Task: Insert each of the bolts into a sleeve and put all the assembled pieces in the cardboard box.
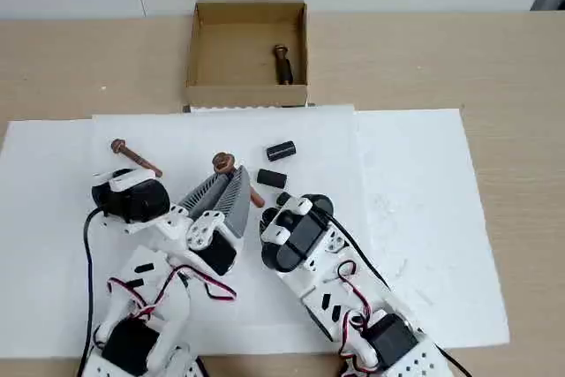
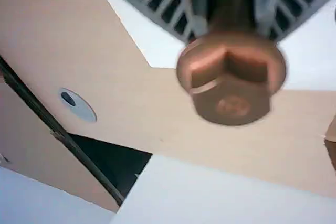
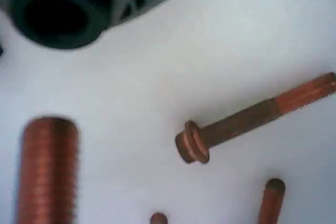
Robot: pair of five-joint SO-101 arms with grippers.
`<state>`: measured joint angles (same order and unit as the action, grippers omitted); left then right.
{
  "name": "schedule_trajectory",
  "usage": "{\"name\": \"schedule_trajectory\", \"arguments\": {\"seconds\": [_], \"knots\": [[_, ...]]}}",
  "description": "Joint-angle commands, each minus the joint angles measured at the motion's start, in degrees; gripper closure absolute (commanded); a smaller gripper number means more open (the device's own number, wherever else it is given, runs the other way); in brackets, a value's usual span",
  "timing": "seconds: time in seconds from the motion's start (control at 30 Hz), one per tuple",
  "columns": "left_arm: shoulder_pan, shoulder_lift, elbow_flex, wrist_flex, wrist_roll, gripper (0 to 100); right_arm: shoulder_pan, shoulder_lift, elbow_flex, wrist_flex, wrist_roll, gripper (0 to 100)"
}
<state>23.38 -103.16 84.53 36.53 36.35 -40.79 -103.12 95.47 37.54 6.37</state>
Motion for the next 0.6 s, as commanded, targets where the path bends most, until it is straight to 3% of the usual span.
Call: {"name": "schedule_trajectory", "arguments": {"seconds": [0.0, 0.57], "knots": [[0.62, -0.35, 0.31, -1.67, 0.18, 100, -0.75, -0.31, -0.18, -1.63, 0.70, 99.5], [3.43, -0.35, 3.74, -1.85, 0.18, 100, -0.75, -0.31, -2.11, -1.63, 3.78, 99.5]]}}
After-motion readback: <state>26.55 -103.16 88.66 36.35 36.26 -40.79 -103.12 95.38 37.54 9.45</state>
